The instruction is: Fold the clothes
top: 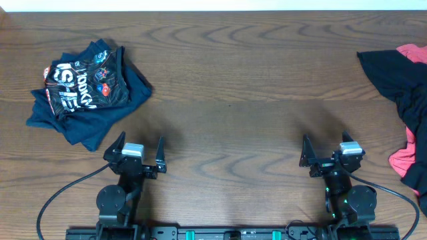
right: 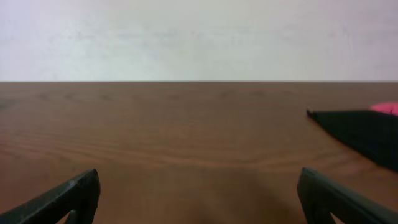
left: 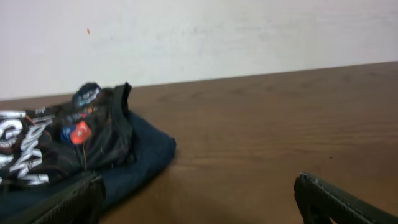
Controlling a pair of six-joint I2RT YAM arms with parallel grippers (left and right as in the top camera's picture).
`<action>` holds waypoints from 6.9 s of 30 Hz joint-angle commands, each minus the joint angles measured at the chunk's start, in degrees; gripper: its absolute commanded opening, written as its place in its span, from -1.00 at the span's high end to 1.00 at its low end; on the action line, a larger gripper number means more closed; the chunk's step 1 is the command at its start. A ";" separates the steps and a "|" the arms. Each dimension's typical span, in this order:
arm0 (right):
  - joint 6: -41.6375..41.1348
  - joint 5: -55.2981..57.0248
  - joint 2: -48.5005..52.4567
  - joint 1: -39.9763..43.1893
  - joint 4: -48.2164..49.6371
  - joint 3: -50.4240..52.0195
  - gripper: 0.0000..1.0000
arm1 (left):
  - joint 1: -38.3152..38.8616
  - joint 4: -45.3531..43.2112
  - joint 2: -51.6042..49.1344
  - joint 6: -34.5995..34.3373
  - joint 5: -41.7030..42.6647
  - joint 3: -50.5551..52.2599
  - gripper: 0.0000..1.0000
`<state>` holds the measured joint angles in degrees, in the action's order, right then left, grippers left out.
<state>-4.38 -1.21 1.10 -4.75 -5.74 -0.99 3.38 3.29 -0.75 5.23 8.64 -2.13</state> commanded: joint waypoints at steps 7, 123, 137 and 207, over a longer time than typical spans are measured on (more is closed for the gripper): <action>-2.05 11.08 11.37 1.07 -16.06 -16.81 -0.98 | -0.17 12.59 -8.09 -5.86 1.42 -11.82 -0.96; -6.32 6.80 124.43 9.09 -14.27 -85.66 -0.14 | -0.17 30.45 -61.46 -6.86 1.42 -44.24 -0.96; -1.09 -9.49 110.57 3.02 -14.32 -86.64 0.98 | -0.17 30.45 -61.46 -6.86 1.42 -44.24 -0.96; -7.32 5.62 96.85 11.72 -56.04 -86.64 -0.98 | 36.26 -24.52 -126.77 -61.31 12.81 -68.98 -0.93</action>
<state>-11.14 4.58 99.83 6.20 -61.36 -87.18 38.94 -21.15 -122.80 -50.43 24.71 -70.11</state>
